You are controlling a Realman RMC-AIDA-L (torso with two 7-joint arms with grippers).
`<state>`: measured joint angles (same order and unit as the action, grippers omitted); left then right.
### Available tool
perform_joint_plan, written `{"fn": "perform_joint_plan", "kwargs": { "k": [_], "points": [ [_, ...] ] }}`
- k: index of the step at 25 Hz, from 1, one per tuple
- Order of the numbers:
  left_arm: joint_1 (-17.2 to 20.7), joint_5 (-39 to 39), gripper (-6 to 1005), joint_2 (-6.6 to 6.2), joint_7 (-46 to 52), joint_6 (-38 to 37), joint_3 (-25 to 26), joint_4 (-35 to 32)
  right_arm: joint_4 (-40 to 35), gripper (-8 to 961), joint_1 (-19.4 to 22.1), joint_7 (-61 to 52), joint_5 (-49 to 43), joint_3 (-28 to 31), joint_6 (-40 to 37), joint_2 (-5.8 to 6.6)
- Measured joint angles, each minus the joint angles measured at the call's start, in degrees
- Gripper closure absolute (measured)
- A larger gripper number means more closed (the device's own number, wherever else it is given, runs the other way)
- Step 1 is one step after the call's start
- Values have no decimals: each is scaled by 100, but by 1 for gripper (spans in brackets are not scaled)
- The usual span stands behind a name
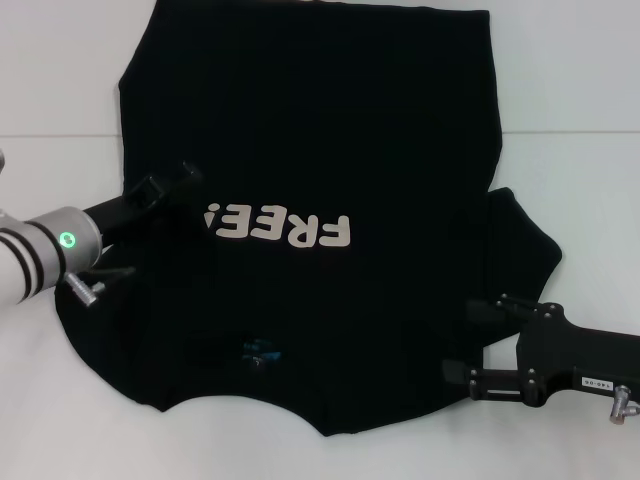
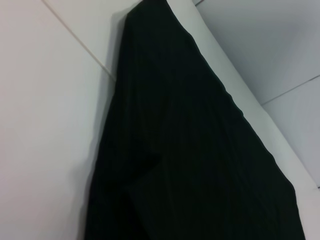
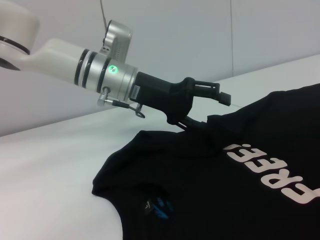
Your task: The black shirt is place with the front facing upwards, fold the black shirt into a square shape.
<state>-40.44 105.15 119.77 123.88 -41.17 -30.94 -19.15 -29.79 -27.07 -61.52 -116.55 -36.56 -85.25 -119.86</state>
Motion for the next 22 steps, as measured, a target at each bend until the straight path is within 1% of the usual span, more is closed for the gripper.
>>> {"fn": "perform_joint_plan", "kwargs": {
  "k": [3, 10, 12, 16, 20, 21, 22],
  "points": [
    [-104, 0, 40, 38, -13, 194, -18, -1, 12, 29, 0, 0, 0, 0, 0, 4],
    [-352, 0, 41, 131, -21, 849, -339, -2, 32, 28, 0, 0, 0, -13, 0, 7],
    [-395, -10, 41, 149, -42, 922, -359, -10, 57, 28, 0, 0, 0, -14, 0, 7],
    [-519, -46, 41, 180, -192, 880, -354, -96, 88, 28, 0, 2, 0, -4, 0, 7],
    [-728, -52, 41, 308, -692, 615, -360, -294, 89, 28, -1, 2, 0, -2, 0, 9],
    [-752, -52, 41, 323, -753, 582, -360, -306, 88, 28, 0, 1, 0, -1, 0, 11],
    [-827, -53, 41, 367, -898, 501, -361, -328, 88, 28, -1, 1, 1, -1, 0, 10]
  ]
}}
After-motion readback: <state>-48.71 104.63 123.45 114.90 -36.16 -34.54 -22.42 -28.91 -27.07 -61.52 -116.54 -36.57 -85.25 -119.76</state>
